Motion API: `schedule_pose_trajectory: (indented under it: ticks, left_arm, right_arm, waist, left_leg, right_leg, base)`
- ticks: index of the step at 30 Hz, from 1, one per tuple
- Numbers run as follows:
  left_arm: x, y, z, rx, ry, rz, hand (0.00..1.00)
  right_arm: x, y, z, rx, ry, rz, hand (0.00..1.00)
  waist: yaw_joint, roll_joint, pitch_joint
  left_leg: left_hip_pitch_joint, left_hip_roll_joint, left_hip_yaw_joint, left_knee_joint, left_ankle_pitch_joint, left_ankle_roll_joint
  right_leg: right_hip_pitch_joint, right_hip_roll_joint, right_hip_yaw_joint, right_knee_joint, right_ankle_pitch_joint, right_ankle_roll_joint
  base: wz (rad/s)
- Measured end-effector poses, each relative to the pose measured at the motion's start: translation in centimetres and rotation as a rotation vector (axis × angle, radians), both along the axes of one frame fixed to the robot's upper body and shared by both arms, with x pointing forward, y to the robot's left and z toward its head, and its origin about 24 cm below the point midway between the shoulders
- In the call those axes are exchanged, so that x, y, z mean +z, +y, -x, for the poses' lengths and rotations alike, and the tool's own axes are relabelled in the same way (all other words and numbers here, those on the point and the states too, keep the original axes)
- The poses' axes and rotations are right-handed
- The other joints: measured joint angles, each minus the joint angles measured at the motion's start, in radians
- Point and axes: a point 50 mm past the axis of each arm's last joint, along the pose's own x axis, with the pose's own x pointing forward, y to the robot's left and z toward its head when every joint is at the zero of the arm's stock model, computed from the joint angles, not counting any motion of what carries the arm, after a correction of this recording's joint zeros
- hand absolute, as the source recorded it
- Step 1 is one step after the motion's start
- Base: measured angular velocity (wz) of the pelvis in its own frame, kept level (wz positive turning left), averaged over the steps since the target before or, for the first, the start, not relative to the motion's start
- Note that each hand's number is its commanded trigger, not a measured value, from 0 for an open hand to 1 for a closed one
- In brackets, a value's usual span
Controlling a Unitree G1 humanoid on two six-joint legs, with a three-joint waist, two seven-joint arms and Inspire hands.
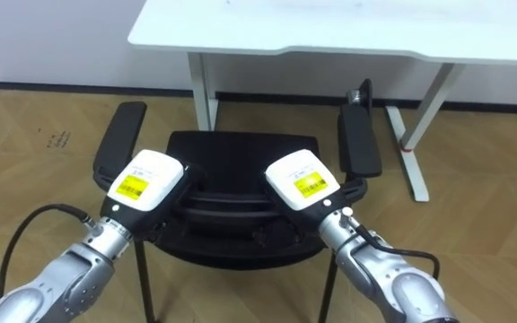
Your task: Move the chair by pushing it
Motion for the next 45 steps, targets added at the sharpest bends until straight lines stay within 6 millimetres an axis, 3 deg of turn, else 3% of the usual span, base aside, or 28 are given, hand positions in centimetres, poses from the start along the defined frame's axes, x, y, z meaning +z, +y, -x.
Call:
schedule_pose_trajectory:
  ticks: [20,45]
  left_arm:
    - [-0.4,0.2,0.6,0.011,0.002,0.011,1.00]
    - [-0.4,-0.1,0.6,-0.020,-0.007,0.001,1.00]
  right_arm:
    - [-0.6,0.0,0.2,0.010,0.002,-0.006,1.00]
    - [-1.7,-0.8,0.7,0.007,-0.044,-0.057,1.00]
  waist:
    - [-0.003,-0.001,0.0010]
    - [-0.024,-0.010,0.0022]
  left_leg:
    - [0.044,-0.008,0.019,-0.026,0.003,0.003]
    - [0.054,-0.011,0.032,-0.045,0.008,0.013]
  right_leg:
    - [0.022,-0.005,0.023,-0.003,0.002,0.003]
    - [0.034,-0.006,0.030,-0.035,0.048,0.018]
  base:
    - [-0.02]
    - [0.00]
